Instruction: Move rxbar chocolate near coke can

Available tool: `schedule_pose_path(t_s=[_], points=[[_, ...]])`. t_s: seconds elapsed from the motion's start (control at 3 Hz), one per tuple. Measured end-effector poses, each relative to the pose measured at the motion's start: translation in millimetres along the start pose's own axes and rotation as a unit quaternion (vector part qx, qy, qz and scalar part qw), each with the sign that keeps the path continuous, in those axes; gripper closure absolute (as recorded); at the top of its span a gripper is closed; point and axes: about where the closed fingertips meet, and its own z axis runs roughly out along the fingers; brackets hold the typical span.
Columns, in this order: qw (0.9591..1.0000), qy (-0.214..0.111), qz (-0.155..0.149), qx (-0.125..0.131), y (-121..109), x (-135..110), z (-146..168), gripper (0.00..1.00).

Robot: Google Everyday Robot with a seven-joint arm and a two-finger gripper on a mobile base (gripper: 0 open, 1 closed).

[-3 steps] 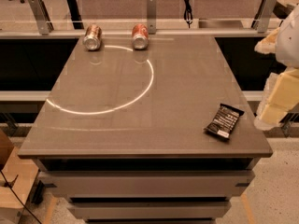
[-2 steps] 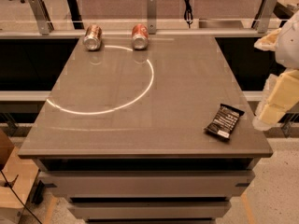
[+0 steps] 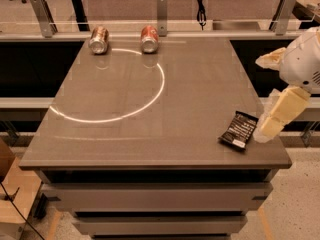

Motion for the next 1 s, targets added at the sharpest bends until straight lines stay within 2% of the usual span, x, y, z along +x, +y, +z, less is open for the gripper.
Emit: schedule_pose_path(t_s=[0.67,1.0], points=[[0.9997,-0.009,0.017,-0.016,-4,22,54,0.0],[0.9991,-0.007,0.036,-0.024,-5,40,76,0.0]])
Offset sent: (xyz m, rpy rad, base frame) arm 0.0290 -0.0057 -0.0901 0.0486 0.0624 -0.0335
